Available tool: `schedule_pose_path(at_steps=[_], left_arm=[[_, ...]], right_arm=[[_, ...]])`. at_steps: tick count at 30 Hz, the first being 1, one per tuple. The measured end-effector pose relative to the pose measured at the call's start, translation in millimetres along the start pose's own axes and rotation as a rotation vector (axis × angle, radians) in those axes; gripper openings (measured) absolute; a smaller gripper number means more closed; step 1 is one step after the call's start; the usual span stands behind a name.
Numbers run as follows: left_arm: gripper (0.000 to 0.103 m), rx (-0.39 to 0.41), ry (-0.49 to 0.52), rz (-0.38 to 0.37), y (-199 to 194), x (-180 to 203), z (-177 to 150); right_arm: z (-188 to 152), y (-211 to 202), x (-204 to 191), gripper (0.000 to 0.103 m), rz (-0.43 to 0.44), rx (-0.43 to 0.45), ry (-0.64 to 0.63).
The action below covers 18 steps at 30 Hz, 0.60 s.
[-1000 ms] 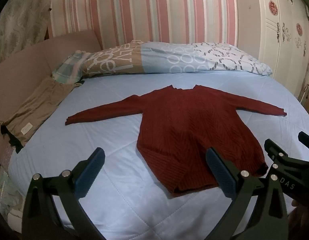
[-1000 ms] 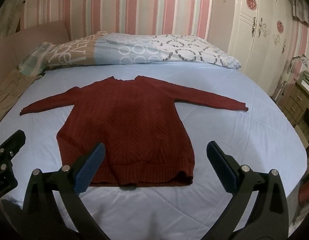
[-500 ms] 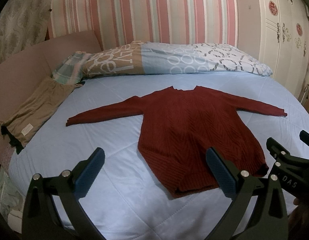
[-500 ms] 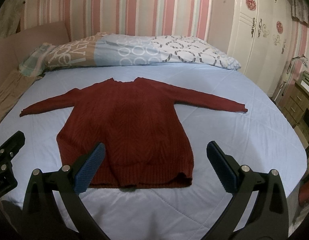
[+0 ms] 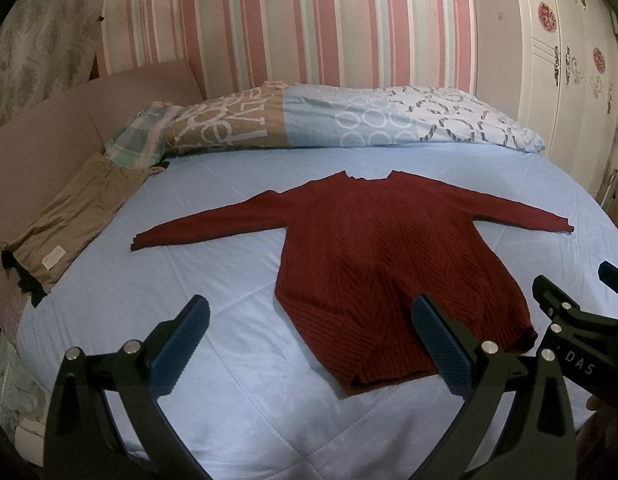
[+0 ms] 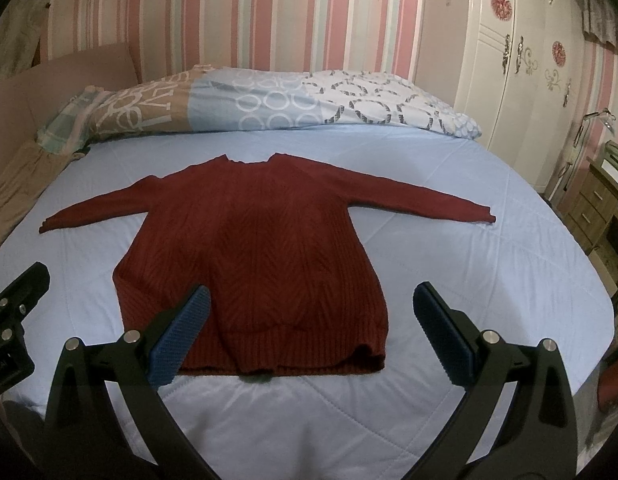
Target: Fold small clothes
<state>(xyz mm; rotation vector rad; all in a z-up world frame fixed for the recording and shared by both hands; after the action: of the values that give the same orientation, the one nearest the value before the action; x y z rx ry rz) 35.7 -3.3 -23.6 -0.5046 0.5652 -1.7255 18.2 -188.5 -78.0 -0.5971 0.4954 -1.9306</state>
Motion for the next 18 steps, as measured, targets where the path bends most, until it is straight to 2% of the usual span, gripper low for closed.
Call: schedule_pose_path(at_steps=[18], left_arm=[[0.102,0.0,-0.003,-0.001,0.5,-3.4,0.6]], right_arm=[[-0.4,-0.1,0.5,0.1,0.001,-0.001,0.0]])
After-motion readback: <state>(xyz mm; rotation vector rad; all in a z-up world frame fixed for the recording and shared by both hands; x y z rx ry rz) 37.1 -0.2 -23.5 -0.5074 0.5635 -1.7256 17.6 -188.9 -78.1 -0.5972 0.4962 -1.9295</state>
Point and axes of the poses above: each gripper's, at about its wrist camera, not at the fingertips, and y roughly the way its jaws point, x to its right, z to its top, the point moved 4 cm from there along y, roughly the way its jaws point, and after that the axes turned 11 degrees about -z, right-handed, at the moved point
